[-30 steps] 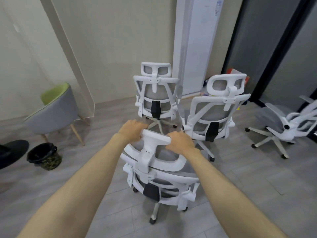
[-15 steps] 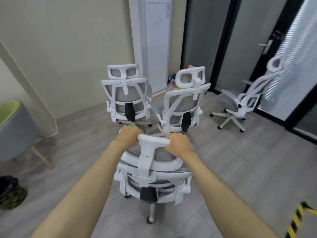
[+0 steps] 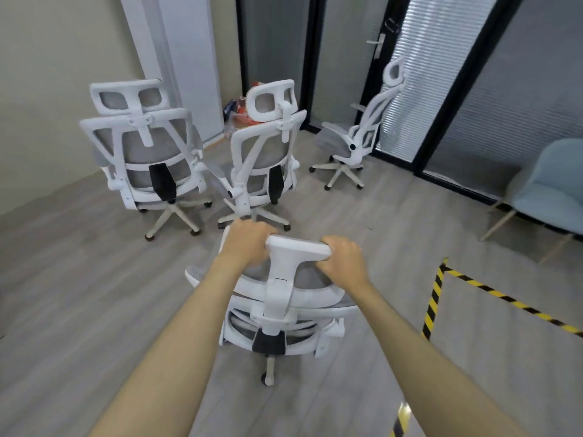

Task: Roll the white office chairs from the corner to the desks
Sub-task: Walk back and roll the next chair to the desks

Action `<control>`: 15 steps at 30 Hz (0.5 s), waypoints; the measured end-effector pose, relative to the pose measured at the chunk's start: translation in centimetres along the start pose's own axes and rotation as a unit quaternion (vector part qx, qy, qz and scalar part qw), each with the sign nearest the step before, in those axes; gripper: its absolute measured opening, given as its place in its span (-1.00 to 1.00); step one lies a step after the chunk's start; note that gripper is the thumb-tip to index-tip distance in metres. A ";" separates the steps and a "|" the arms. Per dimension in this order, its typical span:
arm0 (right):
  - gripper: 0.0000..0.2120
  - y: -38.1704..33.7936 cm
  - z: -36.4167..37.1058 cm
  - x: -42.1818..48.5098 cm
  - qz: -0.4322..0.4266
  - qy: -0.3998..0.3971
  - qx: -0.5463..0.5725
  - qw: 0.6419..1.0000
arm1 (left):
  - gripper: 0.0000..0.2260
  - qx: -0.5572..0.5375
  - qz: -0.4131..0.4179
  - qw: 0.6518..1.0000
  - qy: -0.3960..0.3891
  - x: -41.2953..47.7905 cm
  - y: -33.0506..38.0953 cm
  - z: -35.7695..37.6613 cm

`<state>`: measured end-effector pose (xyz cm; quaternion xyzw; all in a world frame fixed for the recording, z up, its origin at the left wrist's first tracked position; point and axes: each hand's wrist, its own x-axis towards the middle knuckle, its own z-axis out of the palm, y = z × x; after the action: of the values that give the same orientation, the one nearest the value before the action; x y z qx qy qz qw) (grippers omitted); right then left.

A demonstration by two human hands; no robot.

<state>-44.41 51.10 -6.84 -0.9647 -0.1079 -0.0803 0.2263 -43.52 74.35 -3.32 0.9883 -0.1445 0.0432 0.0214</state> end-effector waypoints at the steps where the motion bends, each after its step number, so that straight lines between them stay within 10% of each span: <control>1: -0.81 0.6 -0.4 -1.3 0.010 0.011 -0.001 1.000 | -0.79 -0.002 0.012 1.000 0.000 -0.3 1.0 0.0; 15: -0.88 9.6 -8.0 -21.5 0.115 0.088 0.036 0.989 | -0.80 0.019 0.155 0.988 -0.001 -6.9 19.5 -0.4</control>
<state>-63.64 35.41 -8.16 -0.9510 0.0214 -0.1344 0.2775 -55.77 57.65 -3.01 0.9543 -0.2949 0.0482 -0.0047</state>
